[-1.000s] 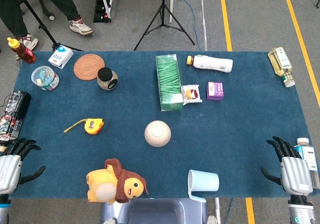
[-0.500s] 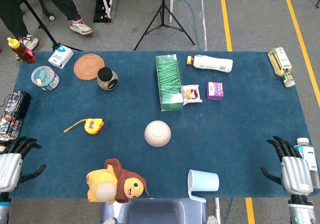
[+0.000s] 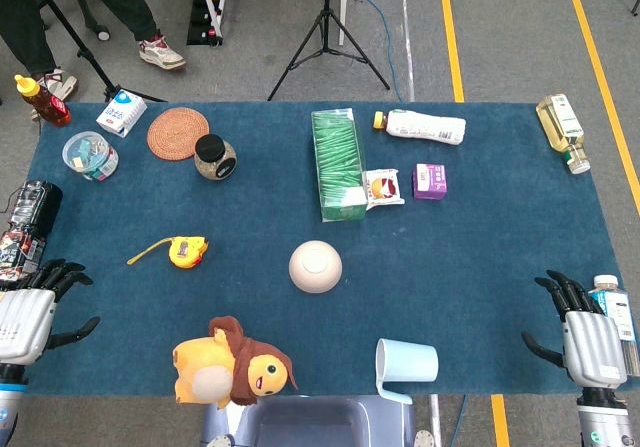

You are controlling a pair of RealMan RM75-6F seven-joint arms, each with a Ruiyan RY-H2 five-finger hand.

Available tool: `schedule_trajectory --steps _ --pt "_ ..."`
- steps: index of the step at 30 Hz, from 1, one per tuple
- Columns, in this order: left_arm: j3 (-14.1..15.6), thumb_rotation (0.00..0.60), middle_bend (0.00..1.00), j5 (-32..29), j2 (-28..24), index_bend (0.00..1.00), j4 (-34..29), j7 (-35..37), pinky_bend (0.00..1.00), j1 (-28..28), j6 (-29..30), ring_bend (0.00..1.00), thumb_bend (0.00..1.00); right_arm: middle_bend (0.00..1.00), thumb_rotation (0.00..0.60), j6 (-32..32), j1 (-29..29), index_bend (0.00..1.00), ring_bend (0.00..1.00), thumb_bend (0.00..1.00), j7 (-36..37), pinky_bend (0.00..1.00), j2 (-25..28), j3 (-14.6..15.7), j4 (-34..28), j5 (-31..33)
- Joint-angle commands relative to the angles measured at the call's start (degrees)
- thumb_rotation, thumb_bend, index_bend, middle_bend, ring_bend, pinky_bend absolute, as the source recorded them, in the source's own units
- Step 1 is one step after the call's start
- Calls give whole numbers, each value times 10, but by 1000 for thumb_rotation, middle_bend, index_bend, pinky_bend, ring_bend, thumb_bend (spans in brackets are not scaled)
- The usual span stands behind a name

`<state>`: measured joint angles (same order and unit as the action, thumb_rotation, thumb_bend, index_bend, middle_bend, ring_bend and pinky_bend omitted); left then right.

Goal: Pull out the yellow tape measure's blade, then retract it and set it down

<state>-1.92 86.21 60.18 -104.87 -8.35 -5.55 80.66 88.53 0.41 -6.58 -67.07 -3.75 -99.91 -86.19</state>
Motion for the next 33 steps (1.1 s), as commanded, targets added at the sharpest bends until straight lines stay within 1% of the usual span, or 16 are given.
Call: schedule_trajectory --steps 1,3,6,11,16,22,27,33 --pt "-7 560 275 -21 -16 350 -15 -26 261 -25 -42 156 174 169 600 1 0 197 176 205 3 278 -2 -1 7 -1" --pt "-14 558 275 -39 -22 346 -21 -34 261 -44 -71 156 174 169 600 -2 2 197 176 204 3 278 0 -2 8 4" --pt "-28 553 258 -66 -26 312 -25 -34 261 -73 -115 134 170 169 600 -4 3 197 176 204 3 278 3 -5 6 8" --pt "-45 544 201 -110 -33 230 -20 -51 256 -125 -191 95 132 168 600 -5 5 197 176 204 2 278 7 -8 4 11" --pt "-58 549 142 -147 -30 161 -9 -67 235 -168 -245 50 129 169 600 -3 5 197 176 204 1 279 7 -9 5 11" --pt "-63 546 102 -189 -6 117 19 -102 225 -215 -295 21 130 169 600 -1 5 197 176 206 3 278 8 -11 4 12" --pt "-63 543 89 -227 24 118 56 -121 206 -249 -330 11 132 168 600 1 4 197 176 204 6 278 8 -10 5 11" --pt "-60 546 86 -256 60 117 98 -134 198 -283 -361 9 134 169 600 -3 5 197 176 205 9 278 8 -10 6 12"
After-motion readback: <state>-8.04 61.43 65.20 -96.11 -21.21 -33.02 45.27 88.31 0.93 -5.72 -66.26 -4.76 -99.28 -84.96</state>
